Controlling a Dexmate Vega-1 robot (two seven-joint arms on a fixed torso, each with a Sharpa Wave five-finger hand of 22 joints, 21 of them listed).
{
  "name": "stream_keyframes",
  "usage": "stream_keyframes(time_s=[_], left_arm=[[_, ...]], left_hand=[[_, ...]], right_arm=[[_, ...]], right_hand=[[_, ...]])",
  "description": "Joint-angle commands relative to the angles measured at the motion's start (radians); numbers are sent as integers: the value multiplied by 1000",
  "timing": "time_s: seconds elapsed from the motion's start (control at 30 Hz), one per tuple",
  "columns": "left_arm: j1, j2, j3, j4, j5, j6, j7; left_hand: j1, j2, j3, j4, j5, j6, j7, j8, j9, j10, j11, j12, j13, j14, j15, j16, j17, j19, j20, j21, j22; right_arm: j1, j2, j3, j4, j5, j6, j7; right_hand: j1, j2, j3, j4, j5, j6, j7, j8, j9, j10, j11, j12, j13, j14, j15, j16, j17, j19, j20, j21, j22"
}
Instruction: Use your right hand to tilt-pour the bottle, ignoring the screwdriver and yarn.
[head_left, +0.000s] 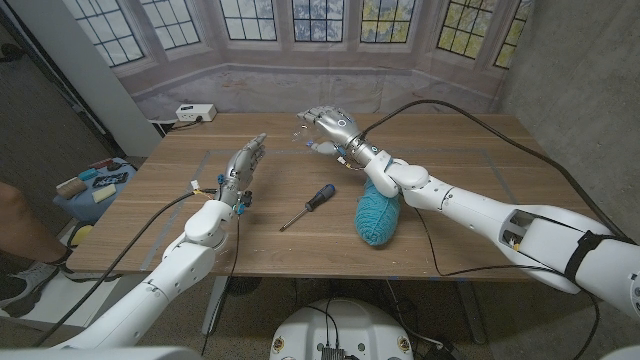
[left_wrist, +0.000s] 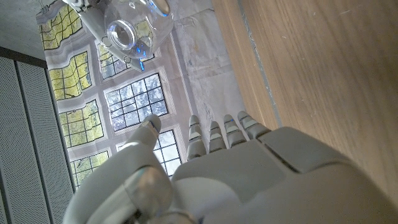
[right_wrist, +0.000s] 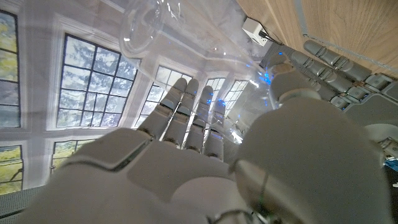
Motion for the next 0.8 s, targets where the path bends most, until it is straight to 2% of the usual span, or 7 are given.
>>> stream_keyframes(time_s=[0.03, 0.27, 0.8], left_arm=[[-12, -19, 10, 31, -1, -18, -12], [-15, -29, 13, 47, -5, -31, -17], [-18, -24, 6, 51, -3, -38, -19]], left_hand=[[-5, 4, 3, -2, 2, 1, -3, 2, 4, 7, 2, 0, 5, -5, -1, 0, 4, -2, 8, -1, 5], [-6, 5, 3, -2, 2, 1, -2, 2, 4, 7, 2, -1, 5, -5, 0, 1, 4, -2, 8, -1, 5], [-6, 4, 2, -3, 2, 4, -1, 3, 4, 9, 1, 0, 5, -5, -2, 2, 4, -1, 9, -1, 5]], right_arm=[[32, -7, -48, 6, -68, -31, 19], [48, -1, -75, 20, -108, -55, 23], [87, 29, -153, 101, -198, -139, -59]], right_hand=[[14, 11, 34, 19, -2, 12, 2, 5, 2, 28, -24, 4, 2, 10, -126, -1, 2, 13, -23, -2, 3], [14, 10, 38, 19, -4, 12, 2, 6, 2, 26, -22, 4, 2, 13, -125, -4, 3, 16, -23, -2, 3], [21, 1, 50, 16, -5, 23, 10, 10, 3, 38, -10, 6, -1, 30, -114, -7, 6, 23, -11, -2, 3]])
